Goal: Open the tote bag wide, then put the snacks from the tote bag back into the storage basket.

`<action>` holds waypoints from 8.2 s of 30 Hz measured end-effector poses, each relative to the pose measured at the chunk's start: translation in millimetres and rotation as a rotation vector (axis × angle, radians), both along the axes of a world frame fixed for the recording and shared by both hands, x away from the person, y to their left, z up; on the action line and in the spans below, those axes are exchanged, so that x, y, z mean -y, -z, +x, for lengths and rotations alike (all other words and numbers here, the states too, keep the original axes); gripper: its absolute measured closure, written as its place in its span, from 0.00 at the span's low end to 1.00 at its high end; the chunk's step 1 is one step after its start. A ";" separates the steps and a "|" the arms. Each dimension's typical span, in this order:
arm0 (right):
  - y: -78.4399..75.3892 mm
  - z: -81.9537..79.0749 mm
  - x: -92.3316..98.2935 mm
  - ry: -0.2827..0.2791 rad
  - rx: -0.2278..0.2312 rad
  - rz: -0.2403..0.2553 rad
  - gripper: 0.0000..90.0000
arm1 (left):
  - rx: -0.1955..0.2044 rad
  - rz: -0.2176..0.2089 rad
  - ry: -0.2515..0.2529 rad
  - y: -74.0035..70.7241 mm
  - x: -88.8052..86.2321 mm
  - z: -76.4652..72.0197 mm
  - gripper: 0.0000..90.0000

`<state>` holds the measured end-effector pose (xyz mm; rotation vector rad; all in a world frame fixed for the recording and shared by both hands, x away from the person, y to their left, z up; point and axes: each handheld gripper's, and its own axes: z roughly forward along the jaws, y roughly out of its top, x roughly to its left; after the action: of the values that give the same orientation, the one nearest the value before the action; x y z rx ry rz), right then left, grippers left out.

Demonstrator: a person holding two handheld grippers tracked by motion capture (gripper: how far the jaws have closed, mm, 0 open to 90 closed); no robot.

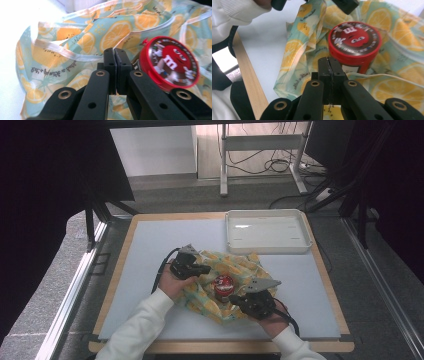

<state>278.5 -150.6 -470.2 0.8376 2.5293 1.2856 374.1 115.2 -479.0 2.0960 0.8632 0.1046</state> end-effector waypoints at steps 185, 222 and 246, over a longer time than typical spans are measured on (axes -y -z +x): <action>-24.9 56.1 -13.0 -0.049 0.021 -0.064 0.32 | 0.077 -0.016 -0.206 12.6 -84.8 -55.4 0.39; 17.2 65.1 -52.4 -0.035 -0.034 -0.301 0.28 | 0.078 -0.018 -0.205 13.0 -87.1 -55.0 0.39; -3.5 63.1 -45.4 -0.045 -0.024 -0.242 0.28 | 0.077 -0.015 -0.207 13.2 -89.1 -54.4 0.39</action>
<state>341.6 -105.2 -466.8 0.7507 2.6667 0.9586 319.8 204.3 -492.2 1.9707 1.0287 0.2852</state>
